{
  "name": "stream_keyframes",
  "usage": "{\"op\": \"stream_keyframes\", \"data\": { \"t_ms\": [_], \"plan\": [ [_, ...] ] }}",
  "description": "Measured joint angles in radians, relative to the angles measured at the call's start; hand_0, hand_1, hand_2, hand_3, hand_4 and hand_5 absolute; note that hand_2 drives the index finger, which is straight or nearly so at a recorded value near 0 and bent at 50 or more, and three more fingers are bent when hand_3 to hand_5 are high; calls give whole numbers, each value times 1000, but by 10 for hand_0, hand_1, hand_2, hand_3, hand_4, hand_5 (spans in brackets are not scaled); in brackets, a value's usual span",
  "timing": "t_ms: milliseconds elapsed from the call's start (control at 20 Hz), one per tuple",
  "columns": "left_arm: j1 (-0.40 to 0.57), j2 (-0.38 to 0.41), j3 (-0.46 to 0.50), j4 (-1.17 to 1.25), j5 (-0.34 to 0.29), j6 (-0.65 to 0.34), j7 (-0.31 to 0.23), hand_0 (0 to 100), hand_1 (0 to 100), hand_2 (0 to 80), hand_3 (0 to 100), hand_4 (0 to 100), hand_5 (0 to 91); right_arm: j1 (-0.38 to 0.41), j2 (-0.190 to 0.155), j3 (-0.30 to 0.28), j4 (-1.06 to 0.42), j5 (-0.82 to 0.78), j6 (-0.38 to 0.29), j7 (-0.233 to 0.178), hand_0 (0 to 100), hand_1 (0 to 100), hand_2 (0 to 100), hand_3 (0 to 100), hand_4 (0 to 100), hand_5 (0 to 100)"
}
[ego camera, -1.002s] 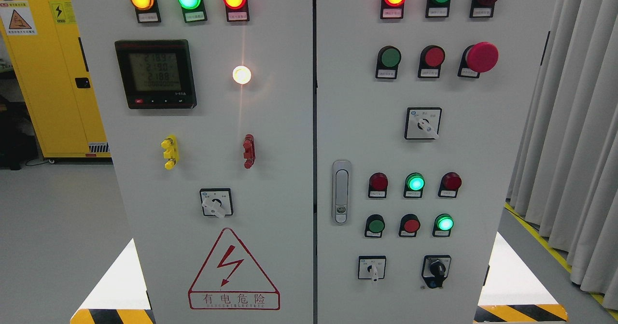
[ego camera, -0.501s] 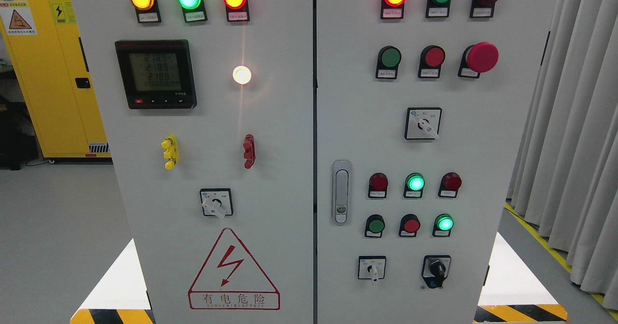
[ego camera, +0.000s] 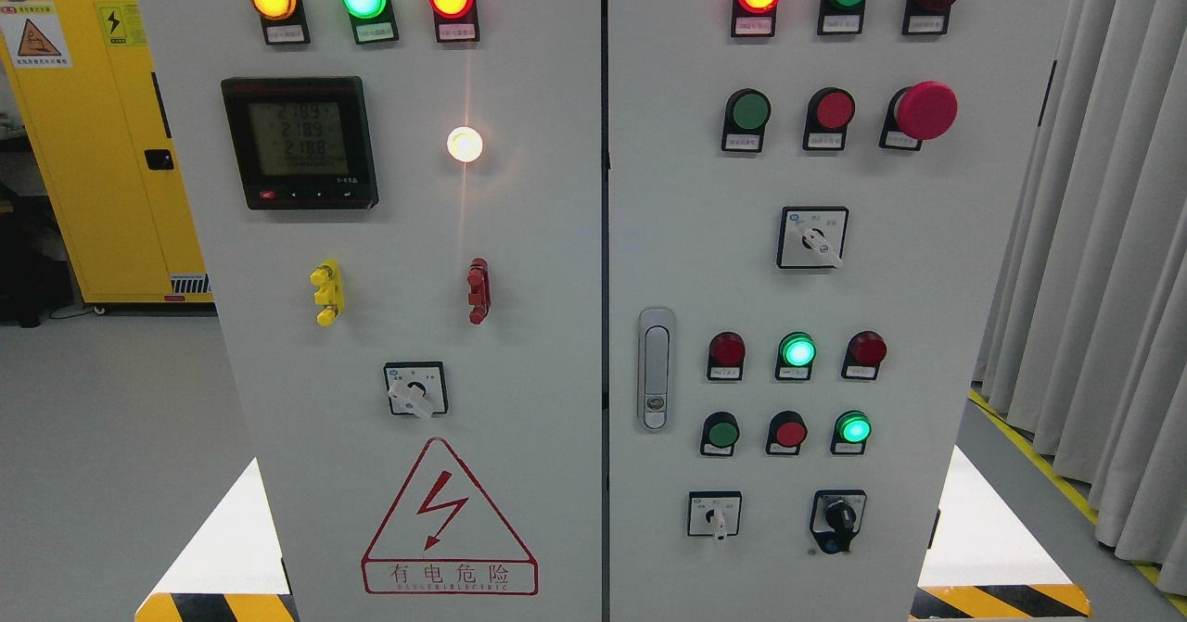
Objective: Turn on light switch 1
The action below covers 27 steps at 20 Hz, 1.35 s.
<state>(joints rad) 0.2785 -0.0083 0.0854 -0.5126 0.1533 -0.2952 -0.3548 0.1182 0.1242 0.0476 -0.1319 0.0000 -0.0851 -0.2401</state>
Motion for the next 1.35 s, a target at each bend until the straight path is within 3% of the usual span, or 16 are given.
{"op": "stream_keyframes", "data": {
  "t_ms": [351, 551, 902, 1353],
  "plan": [
    [-67, 4, -82, 171, -22, 106, 1, 331, 170, 0, 0, 0, 0, 0, 0, 0, 0, 0, 0, 0, 0, 500, 40, 0, 0, 0],
    [-105, 5, -119, 234, -82, 158, 61, 332, 140, 0, 0, 0, 0, 0, 0, 0, 0, 0, 0, 0, 0, 500, 40, 0, 0, 0],
    [-137, 7, -159, 303, -133, 186, 126, 314, 105, 0, 0, 0, 0, 0, 0, 0, 0, 0, 0, 0, 0, 500, 40, 0, 0, 0],
    [-151, 1, -181, 348, -150, 188, 143, 289, 72, 0, 0, 0, 0, 0, 0, 0, 0, 0, 0, 0, 0, 500, 40, 0, 0, 0]
  ]
}}
